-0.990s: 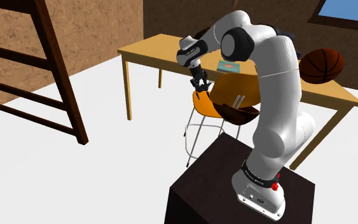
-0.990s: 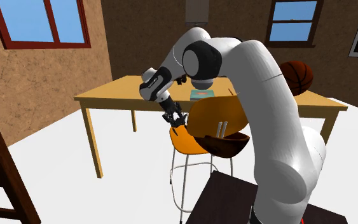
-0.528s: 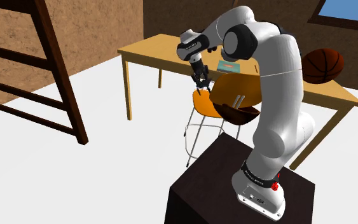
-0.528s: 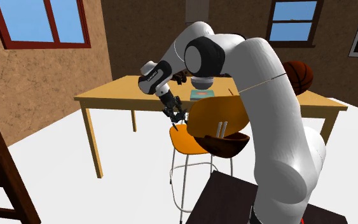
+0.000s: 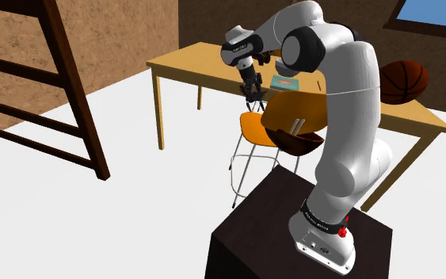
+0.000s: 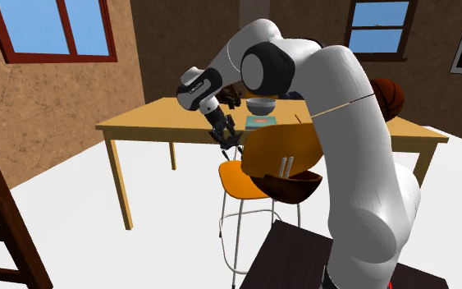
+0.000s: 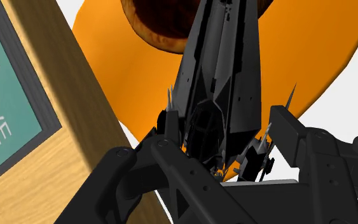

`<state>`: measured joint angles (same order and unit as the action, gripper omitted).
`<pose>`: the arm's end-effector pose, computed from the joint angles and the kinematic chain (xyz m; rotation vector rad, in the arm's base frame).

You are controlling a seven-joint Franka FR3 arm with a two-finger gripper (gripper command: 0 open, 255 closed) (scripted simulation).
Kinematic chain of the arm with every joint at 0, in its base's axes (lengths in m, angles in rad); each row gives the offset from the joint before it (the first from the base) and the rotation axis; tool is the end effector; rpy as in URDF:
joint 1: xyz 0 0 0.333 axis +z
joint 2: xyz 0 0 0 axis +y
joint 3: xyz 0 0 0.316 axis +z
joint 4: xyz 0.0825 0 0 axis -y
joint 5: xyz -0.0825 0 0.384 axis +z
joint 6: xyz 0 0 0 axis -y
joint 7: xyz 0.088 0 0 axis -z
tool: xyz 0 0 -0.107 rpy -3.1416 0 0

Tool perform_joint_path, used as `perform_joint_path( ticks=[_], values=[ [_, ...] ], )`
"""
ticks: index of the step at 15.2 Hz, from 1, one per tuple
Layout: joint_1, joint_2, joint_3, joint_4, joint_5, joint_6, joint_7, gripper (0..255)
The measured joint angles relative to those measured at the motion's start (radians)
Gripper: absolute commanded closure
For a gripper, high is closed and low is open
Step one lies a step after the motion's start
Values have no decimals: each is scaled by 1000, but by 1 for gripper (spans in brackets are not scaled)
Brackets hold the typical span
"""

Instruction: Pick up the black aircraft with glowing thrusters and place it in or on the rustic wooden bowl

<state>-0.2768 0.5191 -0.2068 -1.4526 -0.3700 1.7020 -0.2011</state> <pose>0.5906 -0.3232 0.3813 2.7278 -0.2337 -0.5570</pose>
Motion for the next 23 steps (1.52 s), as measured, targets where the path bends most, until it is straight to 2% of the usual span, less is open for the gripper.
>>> perform_joint_path(
  ticks=[14, 23],
  values=[
    [6, -33, -6, 131, -1, -152, -60, 255],
    [5, -15, -10, 273, 0, -267, -109, 255]
  ],
)
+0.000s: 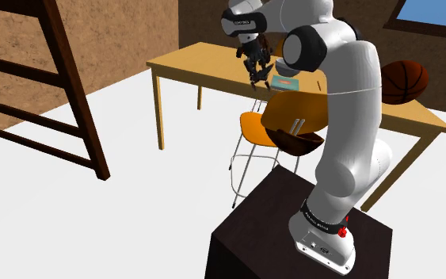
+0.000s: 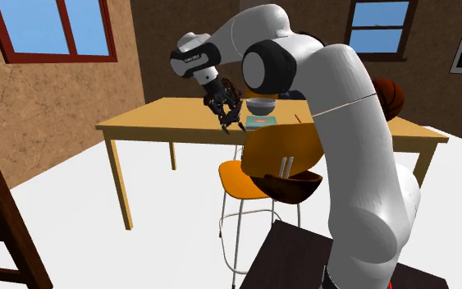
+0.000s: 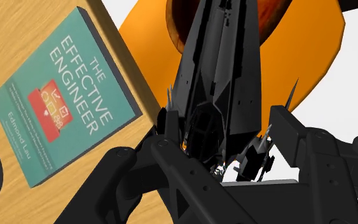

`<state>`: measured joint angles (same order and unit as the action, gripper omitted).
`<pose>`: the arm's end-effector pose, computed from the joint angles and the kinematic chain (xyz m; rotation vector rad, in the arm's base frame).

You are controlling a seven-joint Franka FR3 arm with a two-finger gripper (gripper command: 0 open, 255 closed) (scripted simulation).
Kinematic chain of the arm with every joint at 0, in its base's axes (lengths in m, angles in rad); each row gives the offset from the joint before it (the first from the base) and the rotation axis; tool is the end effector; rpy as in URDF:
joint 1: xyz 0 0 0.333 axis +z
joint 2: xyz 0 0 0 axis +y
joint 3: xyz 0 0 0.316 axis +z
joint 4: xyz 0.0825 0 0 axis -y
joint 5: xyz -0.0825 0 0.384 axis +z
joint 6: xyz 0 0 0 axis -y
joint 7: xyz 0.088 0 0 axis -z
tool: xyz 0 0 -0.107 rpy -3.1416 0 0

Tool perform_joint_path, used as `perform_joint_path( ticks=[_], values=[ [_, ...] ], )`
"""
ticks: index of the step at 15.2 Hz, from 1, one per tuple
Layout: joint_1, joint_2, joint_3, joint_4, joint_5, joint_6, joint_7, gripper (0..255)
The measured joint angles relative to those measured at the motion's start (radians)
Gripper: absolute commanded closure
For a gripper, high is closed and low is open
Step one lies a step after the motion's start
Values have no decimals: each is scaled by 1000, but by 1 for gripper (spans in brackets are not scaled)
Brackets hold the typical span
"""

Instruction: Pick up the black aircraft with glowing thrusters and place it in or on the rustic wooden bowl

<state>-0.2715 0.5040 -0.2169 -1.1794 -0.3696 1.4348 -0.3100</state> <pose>0.5920 -0.3231 0.5015 2.7276 -0.2339 -0.5568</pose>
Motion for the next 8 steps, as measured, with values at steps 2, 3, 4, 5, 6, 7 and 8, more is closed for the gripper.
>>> perform_joint_path(
  ticks=[2, 3, 4, 5, 6, 7, 8],
  values=[
    [1, 1, -1, 28, -1, -25, -10, 255],
    [3, -28, -2, -11, -6, -16, -8, 255],
    [3, -56, -4, -47, -11, -6, -7, 255],
    [3, -96, -6, -103, -18, 11, -5, 255],
    [5, -141, -8, -170, -27, 33, 2, 255],
    [7, -188, -10, -236, -36, 52, 8, 255],
    [10, -239, -12, -300, -47, 65, 13, 255]
  ],
)
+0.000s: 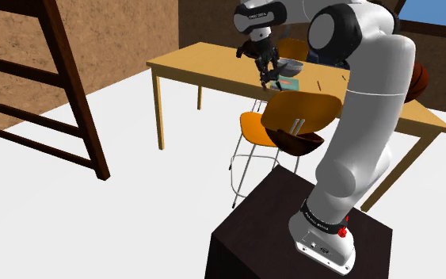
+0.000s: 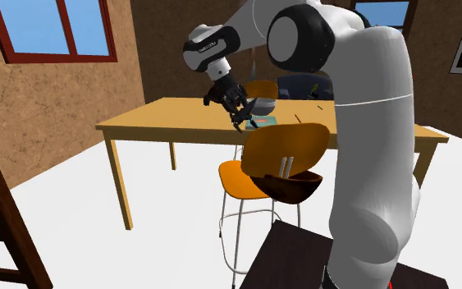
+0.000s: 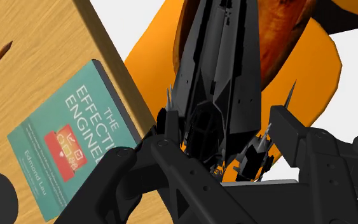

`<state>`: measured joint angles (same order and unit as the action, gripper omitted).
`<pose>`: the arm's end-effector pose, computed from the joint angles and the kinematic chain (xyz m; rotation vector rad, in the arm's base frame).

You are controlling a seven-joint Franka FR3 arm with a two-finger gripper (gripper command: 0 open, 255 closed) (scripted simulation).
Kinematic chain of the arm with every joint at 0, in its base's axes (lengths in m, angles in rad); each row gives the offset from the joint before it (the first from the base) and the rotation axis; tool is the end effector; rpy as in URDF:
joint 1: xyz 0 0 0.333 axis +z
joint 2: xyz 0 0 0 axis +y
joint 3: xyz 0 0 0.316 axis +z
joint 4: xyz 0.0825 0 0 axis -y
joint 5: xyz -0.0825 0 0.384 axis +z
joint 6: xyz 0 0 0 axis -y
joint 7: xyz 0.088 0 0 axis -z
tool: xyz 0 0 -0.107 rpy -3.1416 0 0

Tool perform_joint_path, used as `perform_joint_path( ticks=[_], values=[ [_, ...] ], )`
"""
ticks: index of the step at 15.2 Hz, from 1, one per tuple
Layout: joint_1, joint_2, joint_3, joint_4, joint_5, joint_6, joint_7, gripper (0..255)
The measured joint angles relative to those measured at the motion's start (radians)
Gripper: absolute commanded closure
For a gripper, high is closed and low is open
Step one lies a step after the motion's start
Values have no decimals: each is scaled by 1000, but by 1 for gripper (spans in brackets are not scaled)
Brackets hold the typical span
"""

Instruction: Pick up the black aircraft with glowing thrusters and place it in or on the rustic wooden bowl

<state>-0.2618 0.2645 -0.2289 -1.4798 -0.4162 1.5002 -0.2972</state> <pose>0.5284 -0.3160 0.5222 2.7268 -0.2355 -0.5583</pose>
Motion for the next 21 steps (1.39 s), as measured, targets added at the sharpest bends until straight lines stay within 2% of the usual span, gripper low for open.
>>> perform_joint_path(
  ticks=[3, 10, 13, 21],
  values=[
    [-2, -141, -9, -182, -32, 47, 9, 255],
    [-20, -407, -27, -474, -103, 85, 7, 255],
    [-27, -446, -33, -531, -117, 106, 9, 255],
    [-31, -438, -43, -624, -124, 199, 48, 255]
  ],
)
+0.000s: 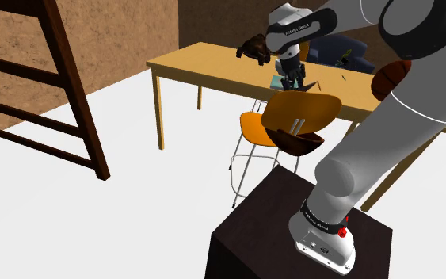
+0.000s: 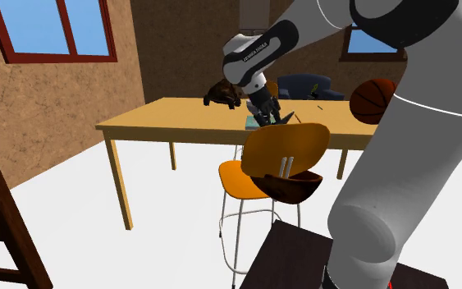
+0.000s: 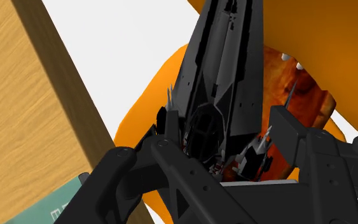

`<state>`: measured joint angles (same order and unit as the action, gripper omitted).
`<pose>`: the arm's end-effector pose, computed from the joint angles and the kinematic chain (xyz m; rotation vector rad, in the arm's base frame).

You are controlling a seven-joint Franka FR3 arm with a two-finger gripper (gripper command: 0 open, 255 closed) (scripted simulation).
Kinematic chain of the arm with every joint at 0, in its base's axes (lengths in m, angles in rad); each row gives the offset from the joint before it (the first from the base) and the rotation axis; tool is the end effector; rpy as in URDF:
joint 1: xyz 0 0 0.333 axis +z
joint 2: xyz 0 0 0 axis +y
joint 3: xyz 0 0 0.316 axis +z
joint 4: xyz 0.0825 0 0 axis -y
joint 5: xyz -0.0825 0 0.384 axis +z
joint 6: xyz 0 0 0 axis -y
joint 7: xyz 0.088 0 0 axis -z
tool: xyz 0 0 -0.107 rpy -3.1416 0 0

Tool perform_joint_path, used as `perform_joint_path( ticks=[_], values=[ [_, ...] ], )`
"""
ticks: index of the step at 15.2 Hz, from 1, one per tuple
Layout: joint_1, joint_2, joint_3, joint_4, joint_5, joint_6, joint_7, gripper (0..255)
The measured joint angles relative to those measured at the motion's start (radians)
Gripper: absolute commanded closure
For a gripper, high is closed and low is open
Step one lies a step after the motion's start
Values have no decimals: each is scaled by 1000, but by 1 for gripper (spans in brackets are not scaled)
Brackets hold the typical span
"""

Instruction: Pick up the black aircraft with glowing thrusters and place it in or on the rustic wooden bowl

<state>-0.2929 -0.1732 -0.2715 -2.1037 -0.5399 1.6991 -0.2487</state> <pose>0.3787 -0.3035 0.4834 2.7277 -0.2339 -0.5579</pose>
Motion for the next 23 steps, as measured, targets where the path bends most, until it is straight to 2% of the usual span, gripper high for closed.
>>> perform_joint_path(
  ticks=[6, 12, 13, 19, 23],
  values=[
    [-3, 17, -7, -54, -12, 75, 33, 255],
    [-3, 23, -10, -61, -10, 88, 36, 255],
    [-3, 22, -10, -62, -11, 89, 36, 0],
    [-2, 25, -9, -67, -6, 85, 36, 0],
    [17, 26, 15, 18, 16, -4, 27, 0]
  ],
)
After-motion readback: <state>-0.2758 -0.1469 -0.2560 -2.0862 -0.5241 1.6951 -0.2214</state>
